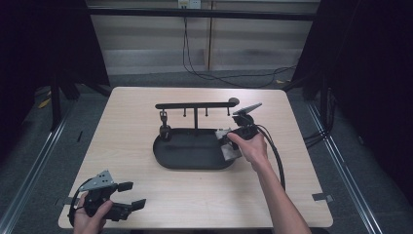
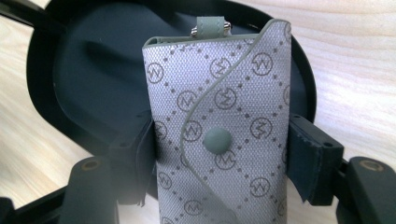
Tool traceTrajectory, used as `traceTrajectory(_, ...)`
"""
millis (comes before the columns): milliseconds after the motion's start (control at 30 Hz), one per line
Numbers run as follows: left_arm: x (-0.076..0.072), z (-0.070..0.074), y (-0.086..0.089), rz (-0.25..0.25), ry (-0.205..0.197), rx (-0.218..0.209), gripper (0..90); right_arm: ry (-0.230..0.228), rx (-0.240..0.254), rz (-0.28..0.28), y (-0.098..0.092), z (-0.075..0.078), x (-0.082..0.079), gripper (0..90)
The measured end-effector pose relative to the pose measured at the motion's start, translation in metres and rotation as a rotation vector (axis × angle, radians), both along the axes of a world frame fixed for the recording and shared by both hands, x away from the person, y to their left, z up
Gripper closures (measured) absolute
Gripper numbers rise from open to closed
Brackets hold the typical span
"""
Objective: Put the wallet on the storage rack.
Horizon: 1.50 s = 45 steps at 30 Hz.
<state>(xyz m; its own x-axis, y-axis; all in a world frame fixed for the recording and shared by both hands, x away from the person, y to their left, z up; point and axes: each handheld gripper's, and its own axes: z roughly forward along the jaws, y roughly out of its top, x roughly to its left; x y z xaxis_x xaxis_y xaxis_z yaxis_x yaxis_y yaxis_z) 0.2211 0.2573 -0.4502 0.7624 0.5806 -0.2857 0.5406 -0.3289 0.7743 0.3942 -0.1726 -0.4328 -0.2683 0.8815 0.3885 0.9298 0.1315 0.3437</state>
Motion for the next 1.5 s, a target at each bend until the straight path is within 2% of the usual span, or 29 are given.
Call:
traceTrajectory(333,0.001,0.0,-0.002,-0.002,0.003,-0.001,16.6,-0.005,0.04,-0.023,0.001,-0.012,0.008,32.3)
traceTrajectory(600,0.001,0.0,-0.001,-0.002,0.002,0.002,16.5,-0.006,0.03,-0.022,0.004,-0.017,0.01,32.5)
traceTrajectory(767,0.001,0.0,0.0,0.003,0.003,-0.001,16.6,-0.011,0.041,-0.019,0.008,-0.019,0.011,32.6)
traceTrajectory(900,0.001,0.001,0.001,0.002,0.0,-0.004,16.6,0.003,0.048,-0.028,0.012,-0.025,0.012,32.6)
traceTrajectory(1100,0.001,0.001,0.001,0.002,0.001,-0.004,16.6,0.014,0.025,-0.014,0.016,-0.038,0.013,32.5)
traceTrajectory(1233,0.0,0.001,0.0,0.002,0.0,-0.005,16.5,0.005,0.0,-0.001,0.02,-0.044,0.012,31.9)
traceTrajectory(1500,0.001,0.001,0.0,0.0,-0.003,-0.002,16.6,-0.023,-0.03,0.022,0.023,-0.044,0.011,29.6)
